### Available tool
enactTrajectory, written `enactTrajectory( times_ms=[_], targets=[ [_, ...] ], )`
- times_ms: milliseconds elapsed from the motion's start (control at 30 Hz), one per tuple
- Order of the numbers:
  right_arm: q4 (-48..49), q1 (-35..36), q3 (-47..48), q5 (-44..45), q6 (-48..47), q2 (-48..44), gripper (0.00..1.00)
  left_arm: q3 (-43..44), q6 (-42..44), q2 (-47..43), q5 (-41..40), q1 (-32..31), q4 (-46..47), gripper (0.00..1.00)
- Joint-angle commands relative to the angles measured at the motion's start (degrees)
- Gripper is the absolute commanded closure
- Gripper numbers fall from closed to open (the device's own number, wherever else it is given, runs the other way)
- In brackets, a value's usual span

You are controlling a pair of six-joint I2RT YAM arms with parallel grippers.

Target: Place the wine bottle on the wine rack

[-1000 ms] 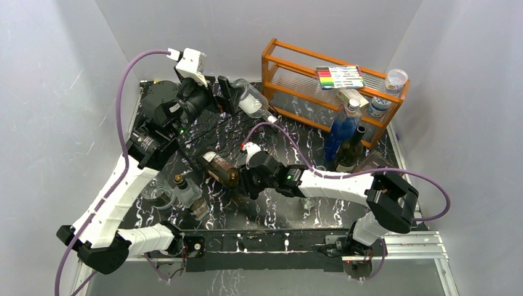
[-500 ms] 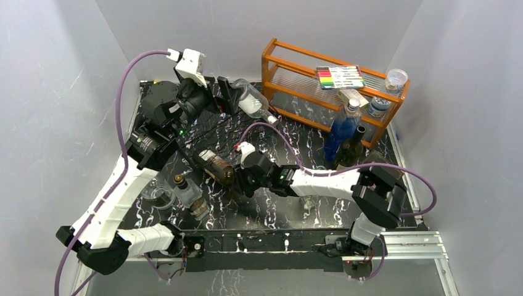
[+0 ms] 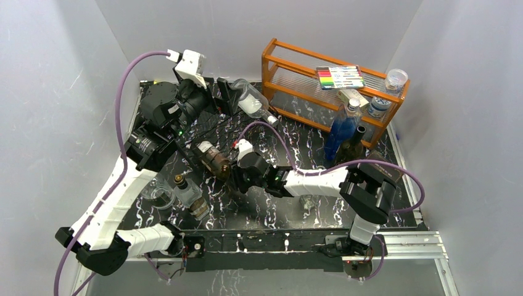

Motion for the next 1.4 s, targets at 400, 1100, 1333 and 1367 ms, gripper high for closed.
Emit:
enactTrajectory(
  times_ms=[400,1100,1333,1367],
  targets=[
    [18.9,0.6,5.8,4.9,2.0,5.6,1.00,-0.2,2.1,-0.7,-0.8,0.0,-0.4,0.02],
    [13.7,1.1,13.8,2.8,1.3,16.1,0.49,2.0,2.4,-0.2,0.5,0.1,-3.5,0.02],
    [12.9,1.0,15.8,-3.6,0.8,15.8,0.28,1.6,2.9,-0.5,0.5,0.1,-3.7,0.02],
    [11.7,1.0,16.4,-3.9,0.7,15.5,0.27,1.6,3.0,-0.5,0.5,0.0,-3.7,0.02]
  ],
)
